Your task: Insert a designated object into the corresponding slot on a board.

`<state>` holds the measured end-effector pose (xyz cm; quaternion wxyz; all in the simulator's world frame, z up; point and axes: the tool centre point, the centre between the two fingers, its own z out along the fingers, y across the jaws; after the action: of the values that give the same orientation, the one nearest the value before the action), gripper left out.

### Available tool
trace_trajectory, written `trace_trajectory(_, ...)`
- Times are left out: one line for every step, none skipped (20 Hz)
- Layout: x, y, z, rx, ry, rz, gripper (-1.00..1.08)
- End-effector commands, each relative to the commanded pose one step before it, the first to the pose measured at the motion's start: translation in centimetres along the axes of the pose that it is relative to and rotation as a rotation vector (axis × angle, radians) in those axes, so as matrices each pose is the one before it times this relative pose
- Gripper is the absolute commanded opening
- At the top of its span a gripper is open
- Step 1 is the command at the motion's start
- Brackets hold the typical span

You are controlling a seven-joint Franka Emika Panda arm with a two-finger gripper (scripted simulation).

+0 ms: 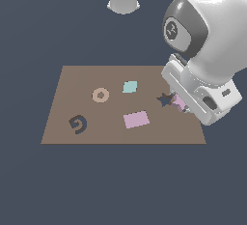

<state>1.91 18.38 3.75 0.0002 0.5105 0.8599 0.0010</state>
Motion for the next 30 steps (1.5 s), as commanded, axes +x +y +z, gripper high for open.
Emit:
trace_trajectory(-0.145, -0.518, -0.056, -0.00038, -0.00020, -0.10246, -1.00)
trace_trajectory(-0.053, -0.205, -0.014, 0.00003, 0.00002, -0.03955, -1.00)
trace_trajectory(-0.054, -0.205, -0.014, 0.00003, 0.00002, -0.03937, -1.00)
trace_trajectory(-0.054, -0.204, -0.014, 0.00003, 0.00002, -0.03918, -1.00)
trace_trajectory(-0.055, -0.203, -0.014, 0.00004, 0.00002, -0.03900, -1.00)
trace_trajectory(-0.055, -0.202, -0.013, 0.00004, 0.00002, -0.03882, -1.00)
trace_trajectory(-0.056, -0.201, -0.013, 0.00005, 0.00002, -0.03863, -1.00)
trace_trajectory(-0.057, -0.201, -0.013, 0.00005, 0.00002, -0.03843, -1.00)
trace_trajectory(-0.056, -0.197, -0.012, 0.00005, 0.00002, -0.03763, -1.00)
trace_trajectory(-0.055, -0.189, -0.012, 0.00005, 0.00002, -0.03609, -1.00)
trace_trajectory(-0.053, -0.181, -0.011, 0.00006, 0.00003, -0.03457, -1.00)
trace_trajectory(-0.051, -0.173, -0.011, 0.00006, 0.00003, -0.03305, -1.00)
trace_trajectory(-0.050, -0.166, -0.010, 0.00006, 0.00003, -0.03156, -1.00)
trace_trajectory(-0.048, -0.158, -0.009, 0.00006, 0.00003, -0.03008, -1.00)
trace_trajectory(-0.046, -0.150, -0.009, 0.00006, 0.00003, -0.02864, -1.00)
trace_trajectory(-0.045, -0.143, -0.008, 0.00006, 0.00003, -0.02721, -1.00)
trace_trajectory(-0.043, -0.136, -0.008, 0.00006, 0.00003, -0.02580, -1.00)
trace_trajectory(-0.041, -0.129, -0.007, 0.00006, 0.00003, -0.02439, -1.00)
trace_trajectory(-0.039, -0.121, -0.006, 0.00006, 0.00003, -0.02300, -1.00)
trace_trajectory(-0.037, -0.114, -0.006, 0.00006, 0.00004, -0.02162, -1.00)
trace_trajectory(-0.036, -0.107, -0.005, 0.00006, 0.00004, -0.02024, -1.00)
trace_trajectory(-0.034, -0.100, -0.005, 0.00006, 0.00004, -0.01893, -1.00)
trace_trajectory(-0.032, -0.093, -0.004, 0.00005, 0.00004, -0.01763, -1.00)
trace_trajectory(-0.030, -0.086, -0.004, 0.00005, 0.00004, -0.01629, -1.00)
trace_trajectory(-0.028, -0.079, -0.004, 0.00005, 0.00004, -0.01495, -1.00)
trace_trajectory(-0.026, -0.072, -0.003, 0.00005, 0.00004, -0.01361, -1.00)
trace_trajectory(-0.024, -0.065, -0.003, 0.00004, 0.00004, -0.01227, -1.00)
trace_trajectory(-0.022, -0.058, -0.002, 0.00004, 0.00004, -0.01093, -1.00)
trace_trajectory(-0.020, -0.050, -0.002, 0.00004, 0.00004, -0.00961, -1.00)
trace_trajectory(-0.017, -0.043, -0.001, 0.00003, 0.00004, -0.00830, -1.00)
